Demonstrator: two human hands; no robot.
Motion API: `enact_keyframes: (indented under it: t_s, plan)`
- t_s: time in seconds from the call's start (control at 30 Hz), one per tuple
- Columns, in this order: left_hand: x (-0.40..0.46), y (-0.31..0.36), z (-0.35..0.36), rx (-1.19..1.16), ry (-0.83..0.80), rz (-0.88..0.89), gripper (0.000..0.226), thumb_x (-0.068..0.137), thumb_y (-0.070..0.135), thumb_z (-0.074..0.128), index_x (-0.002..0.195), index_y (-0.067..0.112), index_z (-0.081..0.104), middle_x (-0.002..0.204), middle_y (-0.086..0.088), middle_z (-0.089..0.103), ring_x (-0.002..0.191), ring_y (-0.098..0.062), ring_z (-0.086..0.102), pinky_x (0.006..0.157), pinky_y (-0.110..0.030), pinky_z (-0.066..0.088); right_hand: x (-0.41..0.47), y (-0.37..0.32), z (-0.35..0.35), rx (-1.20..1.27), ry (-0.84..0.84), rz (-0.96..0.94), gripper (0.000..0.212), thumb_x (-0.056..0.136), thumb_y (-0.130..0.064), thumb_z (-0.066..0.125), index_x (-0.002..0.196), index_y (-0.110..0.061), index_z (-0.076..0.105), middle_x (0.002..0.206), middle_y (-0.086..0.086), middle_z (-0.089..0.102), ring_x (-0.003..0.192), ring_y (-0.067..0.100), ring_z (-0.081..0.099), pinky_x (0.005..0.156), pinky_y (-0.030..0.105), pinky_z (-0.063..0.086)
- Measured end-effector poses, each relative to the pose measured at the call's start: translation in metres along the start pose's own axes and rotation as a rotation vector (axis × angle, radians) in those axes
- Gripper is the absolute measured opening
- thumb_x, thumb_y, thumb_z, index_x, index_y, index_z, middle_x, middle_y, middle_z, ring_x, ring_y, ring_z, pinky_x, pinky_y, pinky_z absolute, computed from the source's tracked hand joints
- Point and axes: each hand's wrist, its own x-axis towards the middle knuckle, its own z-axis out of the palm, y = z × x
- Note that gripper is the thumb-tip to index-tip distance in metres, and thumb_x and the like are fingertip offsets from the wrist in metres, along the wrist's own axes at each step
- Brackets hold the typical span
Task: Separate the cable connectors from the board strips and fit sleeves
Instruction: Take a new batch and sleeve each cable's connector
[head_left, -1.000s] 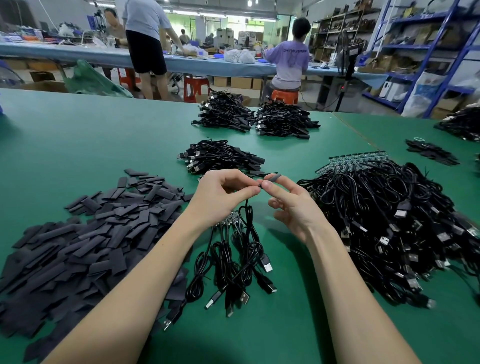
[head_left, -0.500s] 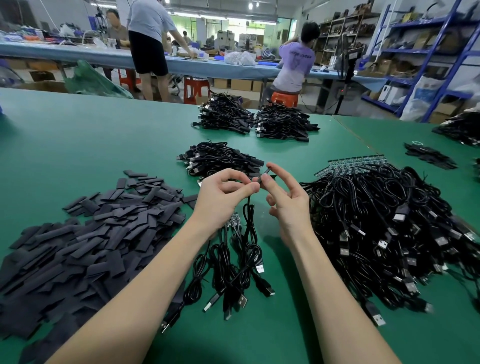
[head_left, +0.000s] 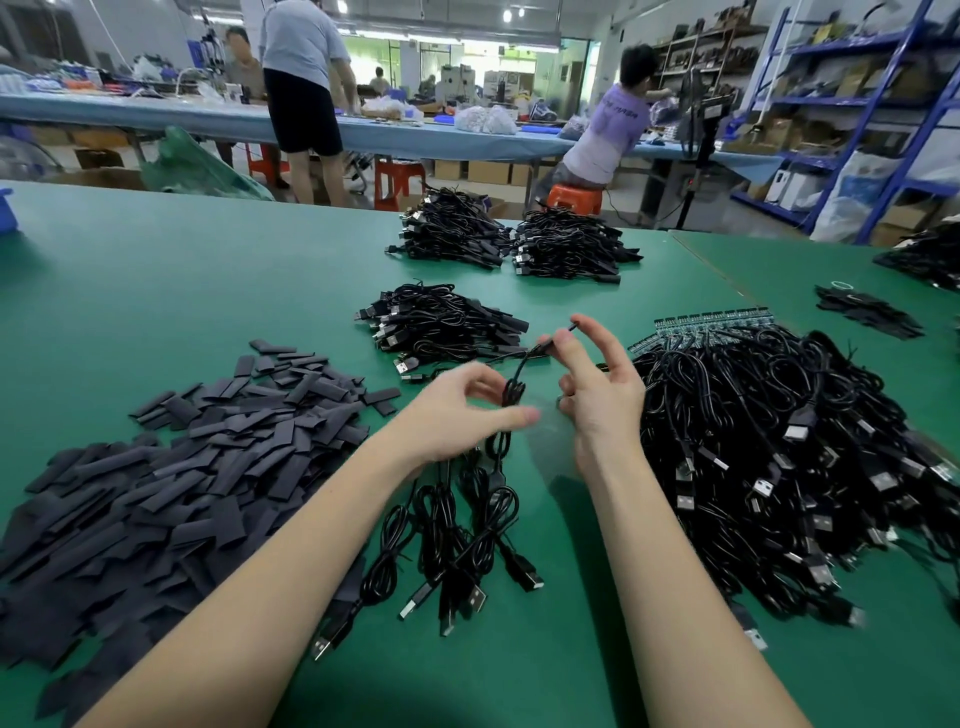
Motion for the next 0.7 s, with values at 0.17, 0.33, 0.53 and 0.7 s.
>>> enact_keyframes:
  t_s: [0.17, 0.33, 0.53, 0.7]
  plan:
    - [0.0, 0.007, 0.009, -0.041, 0.036, 0.027, 0.031, 0.083, 0.017, 0.081, 0.103, 0.028, 0.06, 0.102, 0.002, 0.074, 0.082, -0.013, 0.076, 0.082, -0.034, 0.059, 0.004, -0.003, 0.002, 0.011, 0.03, -0.017, 0.031, 0.092, -0.028, 0.076, 0.121, -0.034, 0.064, 0.092, -0.002, 0.079, 0.059, 0.009, 0.052, 0.049, 0.02, 0.038]
    - [0.038, 0.028, -0.02, 0.201, 0.355, 0.298, 0.029, 0.08, 0.019, 0.083, 0.093, 0.022, 0.057, 0.089, 0.011, 0.07, 0.069, 0.008, 0.063, 0.07, -0.006, 0.049, 0.005, 0.001, -0.005, -0.149, 0.012, 0.08, 0.028, 0.1, -0.032, 0.064, 0.126, -0.025, 0.056, 0.091, -0.01, 0.079, 0.066, 0.01, 0.06, 0.053, 0.02, 0.042]
    - [0.087, 0.014, -0.039, 0.927, 0.124, 0.225, 0.017, 0.089, 0.013, 0.067, 0.102, 0.014, 0.056, 0.103, -0.009, 0.065, 0.097, -0.032, 0.06, 0.081, -0.039, 0.05, 0.001, 0.008, -0.006, -0.372, -0.108, 0.147, 0.009, 0.099, -0.028, 0.064, 0.105, -0.023, 0.068, 0.084, -0.012, 0.079, 0.062, 0.005, 0.058, 0.051, 0.017, 0.041]
    - [0.094, -0.016, -0.046, 0.986, 0.048, 0.222, 0.038, 0.086, 0.065, 0.064, 0.095, 0.028, 0.059, 0.103, 0.005, 0.059, 0.098, -0.021, 0.054, 0.082, -0.037, 0.047, -0.001, 0.009, -0.005, -0.455, -0.167, 0.155, 0.01, 0.099, -0.028, 0.065, 0.102, -0.022, 0.071, 0.083, -0.011, 0.078, 0.065, 0.009, 0.057, 0.056, 0.02, 0.041]
